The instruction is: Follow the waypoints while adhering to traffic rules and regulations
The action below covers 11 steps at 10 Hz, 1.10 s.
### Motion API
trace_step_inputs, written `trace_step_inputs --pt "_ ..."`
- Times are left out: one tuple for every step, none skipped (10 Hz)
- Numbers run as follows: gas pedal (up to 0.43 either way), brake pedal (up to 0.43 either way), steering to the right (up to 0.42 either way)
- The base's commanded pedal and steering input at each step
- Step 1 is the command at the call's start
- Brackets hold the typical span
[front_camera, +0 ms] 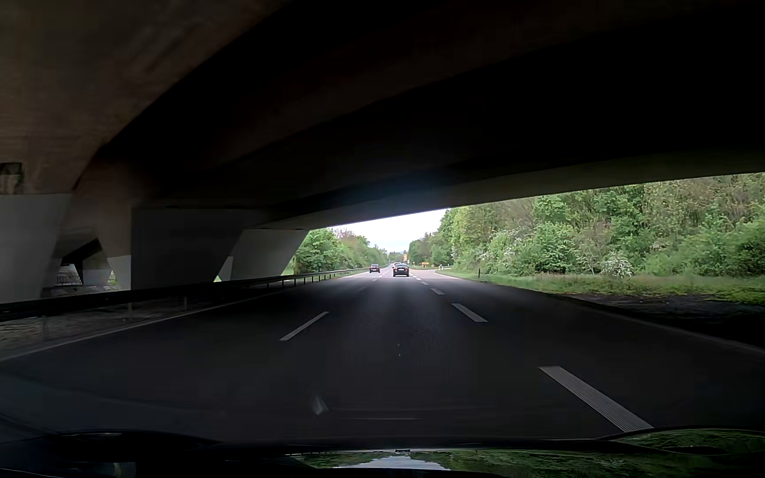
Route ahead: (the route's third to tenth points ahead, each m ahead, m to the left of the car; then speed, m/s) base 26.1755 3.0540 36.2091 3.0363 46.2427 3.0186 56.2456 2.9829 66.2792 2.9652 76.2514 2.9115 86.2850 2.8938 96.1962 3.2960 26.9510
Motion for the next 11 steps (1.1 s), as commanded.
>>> trace_step_inputs --pt "0.118 0.000 -0.001" --pt "0.118 0.000 -0.001" --pt "0.098 0.000 -0.001" --pt "0.087 0.000 -0.001" --pt "0.079 0.000 -0.001" --pt "0.079 0.000 -0.001" --pt "0.079 0.000 -0.001" --pt "0.079 0.000 -0.001" --pt "0.079 0.000 -0.001" --pt "0.079 0.000 -0.001" --pt "0.079 0.000 -0.001"
